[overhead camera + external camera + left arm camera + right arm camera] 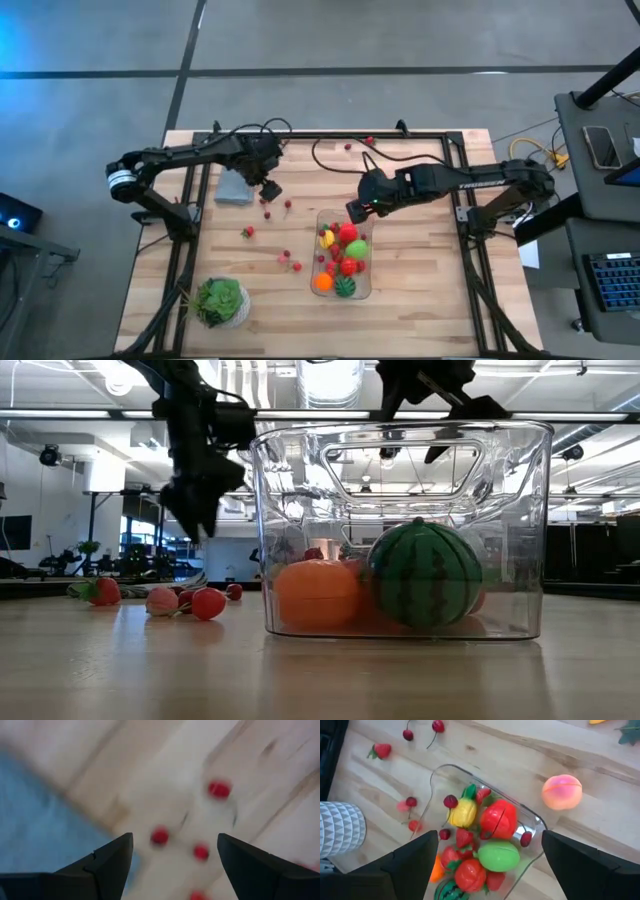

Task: Pick and placing Produce into tupperware
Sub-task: Put the strawberry into the transparent bin

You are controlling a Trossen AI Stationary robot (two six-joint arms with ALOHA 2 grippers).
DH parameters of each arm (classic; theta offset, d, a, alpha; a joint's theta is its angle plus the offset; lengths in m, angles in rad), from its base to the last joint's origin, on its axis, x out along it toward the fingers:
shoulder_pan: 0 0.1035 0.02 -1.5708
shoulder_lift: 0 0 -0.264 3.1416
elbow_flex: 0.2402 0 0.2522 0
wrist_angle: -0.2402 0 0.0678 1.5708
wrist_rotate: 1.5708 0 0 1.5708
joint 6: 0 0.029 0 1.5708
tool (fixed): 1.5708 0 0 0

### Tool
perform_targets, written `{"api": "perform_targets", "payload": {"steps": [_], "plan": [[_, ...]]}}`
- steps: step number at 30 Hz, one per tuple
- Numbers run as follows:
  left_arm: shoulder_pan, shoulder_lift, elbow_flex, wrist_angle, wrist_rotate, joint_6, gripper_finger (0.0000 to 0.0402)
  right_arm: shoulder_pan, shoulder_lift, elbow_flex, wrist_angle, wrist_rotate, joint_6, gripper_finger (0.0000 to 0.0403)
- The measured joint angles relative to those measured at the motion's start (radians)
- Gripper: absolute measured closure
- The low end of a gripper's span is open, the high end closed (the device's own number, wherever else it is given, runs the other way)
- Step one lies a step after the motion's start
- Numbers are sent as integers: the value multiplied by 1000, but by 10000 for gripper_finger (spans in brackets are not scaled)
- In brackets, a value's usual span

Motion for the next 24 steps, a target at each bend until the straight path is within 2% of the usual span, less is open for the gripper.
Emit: {"api": "perform_targets", "payload": {"steps": [5,8,15,24], "plan": [[-38,-6,-37,-197,0,-56,127,1,-16,0,-22,0,-30,66],[-77,-21,-95,-249,1,-82,127,1,-17,0,-41,0,-51,71],[-181,-51,-226,-210,9,-164,127,1,-17,-2,-46,-1,-114,72],[-303,-125,-288,-58,11,-319,127,1,-17,-4,-46,-1,-153,74]]}}
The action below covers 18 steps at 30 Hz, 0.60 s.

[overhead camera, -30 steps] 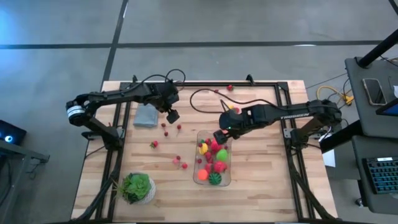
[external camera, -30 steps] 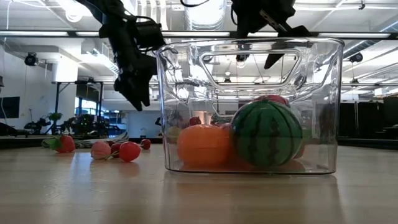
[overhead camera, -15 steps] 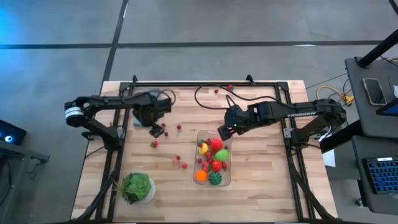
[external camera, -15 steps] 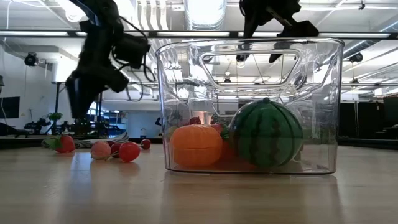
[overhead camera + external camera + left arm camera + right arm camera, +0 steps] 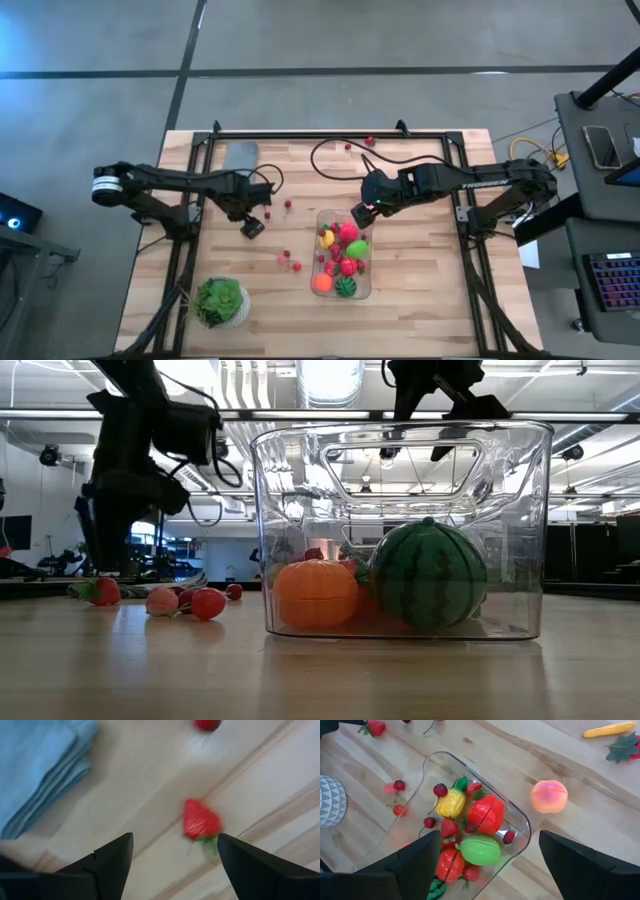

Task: Pick and placing Produce into tupperware
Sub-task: Put the strawberry into the transparent bin

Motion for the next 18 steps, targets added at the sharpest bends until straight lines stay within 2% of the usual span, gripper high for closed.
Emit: {"api": "perform_targets", "payload": {"steps": [7,18], "plan": [[-17,-3,-7,39,10,-123,127,0,0,-3,-2,0,-8,74],[-27,78,-8,86,70,-130,127,0,0,-3,-22,0,-8,73]]}}
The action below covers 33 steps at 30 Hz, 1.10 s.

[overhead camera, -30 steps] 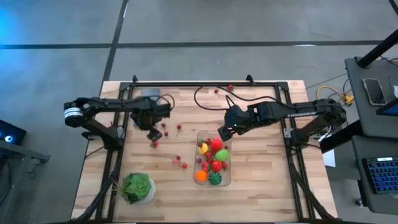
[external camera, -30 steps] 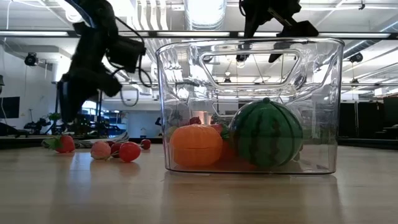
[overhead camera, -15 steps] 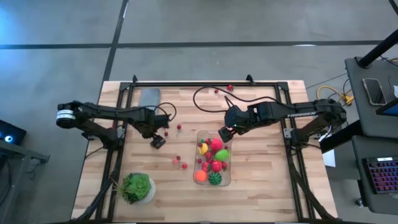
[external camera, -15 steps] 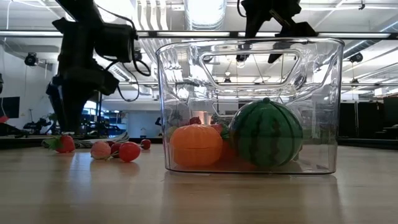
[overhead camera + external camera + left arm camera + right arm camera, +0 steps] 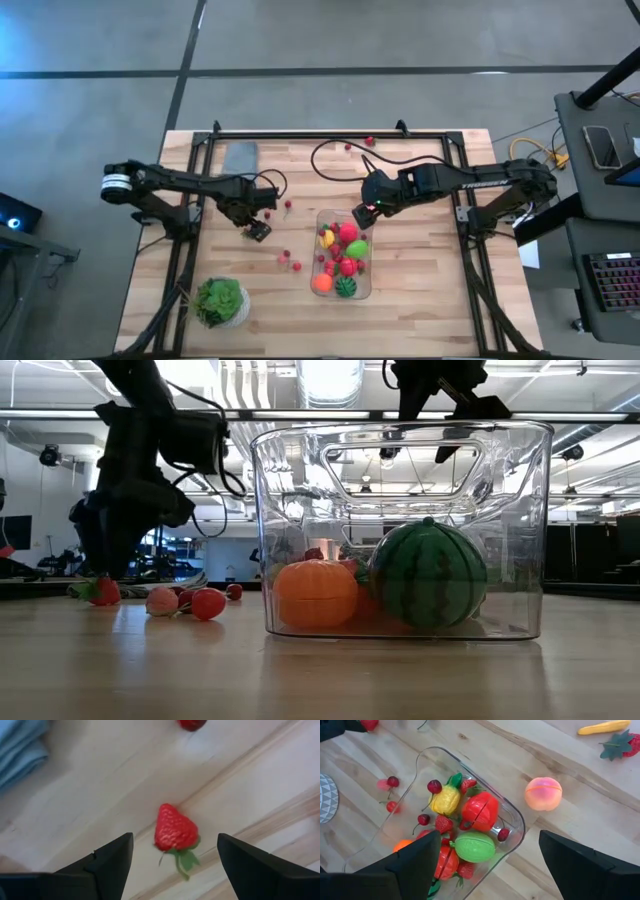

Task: Pick and placing Produce into tupperware
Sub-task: Put the strawberry into the transparent bin

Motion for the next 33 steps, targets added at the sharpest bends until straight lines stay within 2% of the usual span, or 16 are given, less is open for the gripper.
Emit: {"api": "perform_targets", "payload": {"steps": [15,25,33], "plan": [[-23,59,-1,14,4,-24,134,0,0,0,-23,0,0,74],[-29,59,-4,16,7,-50,210,0,0,0,-22,0,-14,74],[-29,59,-47,25,-7,-49,245,0,0,0,-20,0,-14,73]]}}
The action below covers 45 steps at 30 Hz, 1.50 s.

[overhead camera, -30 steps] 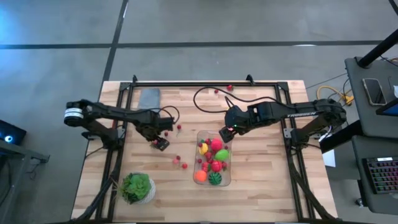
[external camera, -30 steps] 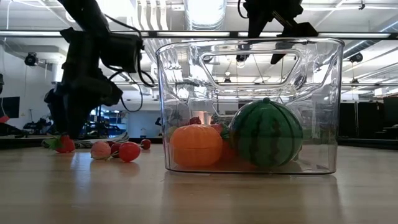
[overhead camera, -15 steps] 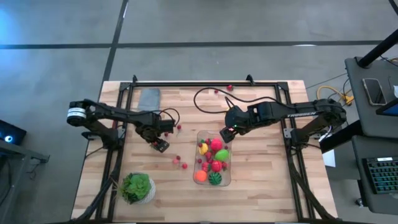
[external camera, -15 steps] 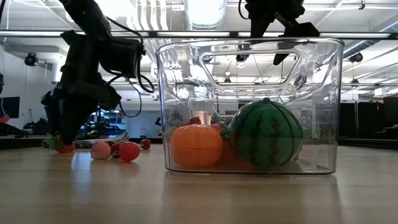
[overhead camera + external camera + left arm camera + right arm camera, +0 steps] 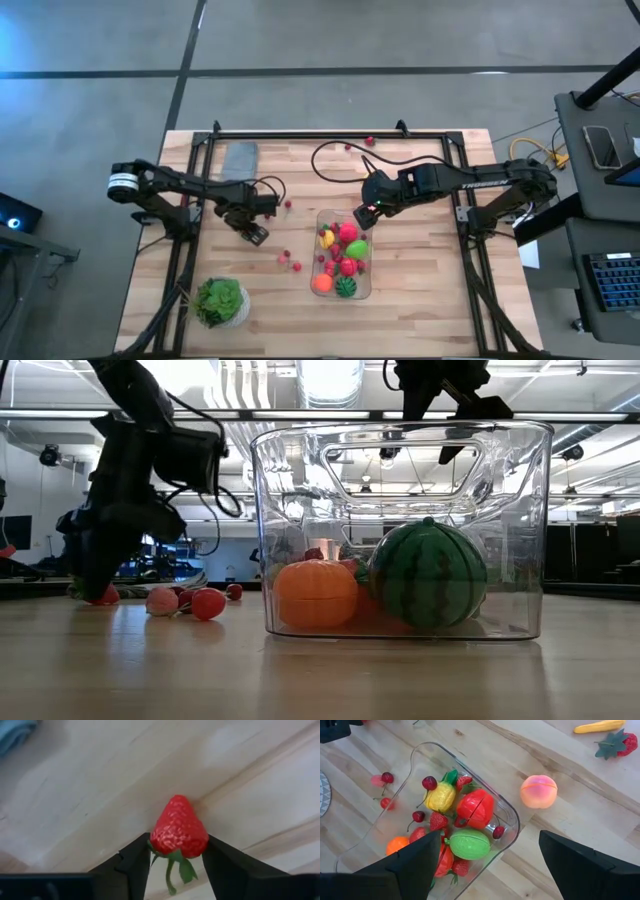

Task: Pick and placing Produce into tupperware
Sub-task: Put the strawberry into the transparent bin

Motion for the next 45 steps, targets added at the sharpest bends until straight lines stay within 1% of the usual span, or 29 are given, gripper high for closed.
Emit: {"api": "perform_targets", "payload": {"steps": [8,17,20,22,24,26,28,29,32,34,37,42,45], "plan": [[0,0,-11,2,-2,1,272,0,0,0,0,0,0,74],[0,-2,20,33,-20,10,275,0,0,0,0,0,4,74],[-1,-23,52,33,-21,46,275,0,0,0,0,0,6,74],[-4,-43,84,51,-49,94,276,0,0,0,0,0,7,74],[-8,-64,117,103,-77,168,276,0,0,0,0,0,10,74],[-12,-84,150,192,-76,256,276,0,0,0,-2,0,31,74],[-17,-94,178,292,-61,335,276,0,0,0,-19,10,91,74],[-19,-97,187,354,-46,374,276,0,-2,0,-43,36,135,74],[-25,-93,195,525,-22,489,276,1,-32,0,-125,168,235,74],[-27,-84,195,633,-14,539,276,1,-67,0,-176,224,285,74],[-27,-58,196,760,13,548,276,2,-128,0,-215,237,315,74],[-27,1,218,816,98,474,276,6,-222,-1,-241,263,341,74],[-38,54,253,818,135,469,276,9,-262,-1,-261,287,359,74]]}}
